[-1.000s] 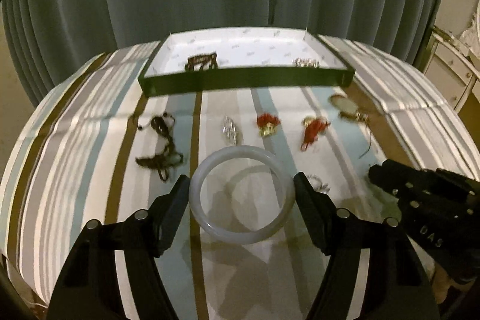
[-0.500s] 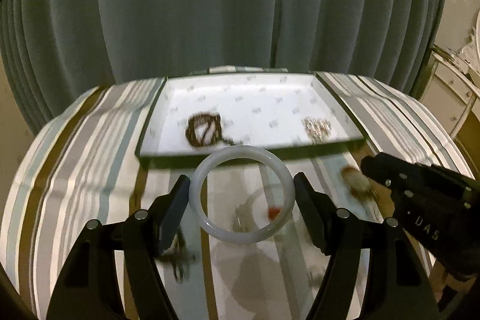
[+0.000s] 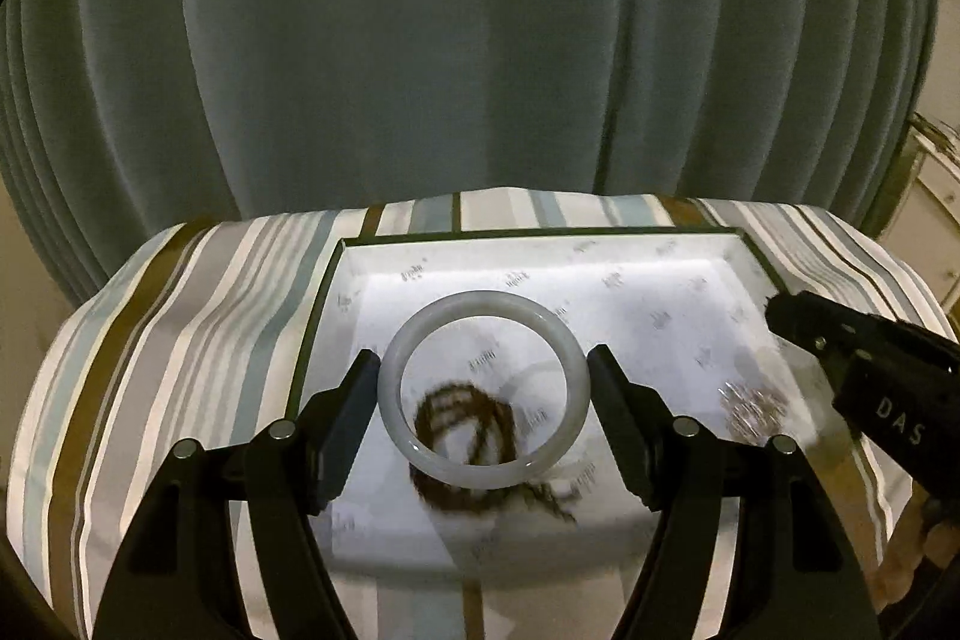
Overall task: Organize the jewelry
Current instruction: 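Lower the bangle into the box with the left tool while the right tool releases the ring there, then withdraw both open tools from the box back over the remaining jewelry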
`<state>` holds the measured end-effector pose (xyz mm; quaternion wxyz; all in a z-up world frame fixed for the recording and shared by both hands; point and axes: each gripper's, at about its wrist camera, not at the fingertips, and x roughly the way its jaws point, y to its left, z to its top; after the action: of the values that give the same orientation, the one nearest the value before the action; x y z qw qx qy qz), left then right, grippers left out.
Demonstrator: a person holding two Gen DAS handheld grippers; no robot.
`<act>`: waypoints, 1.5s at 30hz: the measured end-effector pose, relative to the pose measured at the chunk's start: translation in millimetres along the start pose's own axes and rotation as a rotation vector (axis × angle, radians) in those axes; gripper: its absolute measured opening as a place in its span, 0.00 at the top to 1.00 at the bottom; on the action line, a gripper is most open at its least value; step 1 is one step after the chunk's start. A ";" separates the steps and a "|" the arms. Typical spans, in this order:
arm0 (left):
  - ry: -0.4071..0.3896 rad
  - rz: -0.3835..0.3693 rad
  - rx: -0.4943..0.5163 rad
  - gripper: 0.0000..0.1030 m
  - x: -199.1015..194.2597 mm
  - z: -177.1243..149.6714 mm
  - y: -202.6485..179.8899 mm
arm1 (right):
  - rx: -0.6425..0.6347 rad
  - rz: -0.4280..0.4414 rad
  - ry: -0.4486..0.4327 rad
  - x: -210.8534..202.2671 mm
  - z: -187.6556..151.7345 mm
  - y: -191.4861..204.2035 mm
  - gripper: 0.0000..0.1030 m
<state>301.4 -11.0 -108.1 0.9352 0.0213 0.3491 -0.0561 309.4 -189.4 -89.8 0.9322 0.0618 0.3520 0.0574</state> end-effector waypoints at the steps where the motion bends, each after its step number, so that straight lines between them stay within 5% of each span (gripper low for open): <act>1: 0.009 0.000 -0.006 0.32 7.4 4.0 2.0 | -0.002 -0.004 0.011 9.4 4.1 -1.8 0.79; 10: 0.117 0.039 -0.035 0.32 75.8 28.2 18.1 | -0.013 -0.052 0.091 67.3 20.7 -16.3 0.79; 19: 0.208 0.060 -0.021 0.32 98.5 35.7 21.5 | -0.006 -0.070 0.137 87.4 27.8 -26.0 0.79; 27: 0.220 0.080 0.024 0.32 101.4 34.4 12.5 | 0.000 -0.072 0.123 83.8 25.2 -26.2 0.56; 35: 0.147 0.109 0.097 0.25 88.7 36.2 1.8 | 0.012 -0.066 0.069 54.9 20.8 -24.6 0.55; 45: 0.096 0.046 0.046 0.25 38.5 26.7 3.5 | 0.031 -0.057 0.014 2.3 9.3 -23.3 0.55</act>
<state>348.0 -13.1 -113.2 0.9177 0.0536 0.3914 -0.0418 318.9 -212.7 -88.0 0.9299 0.0655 0.3610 0.0258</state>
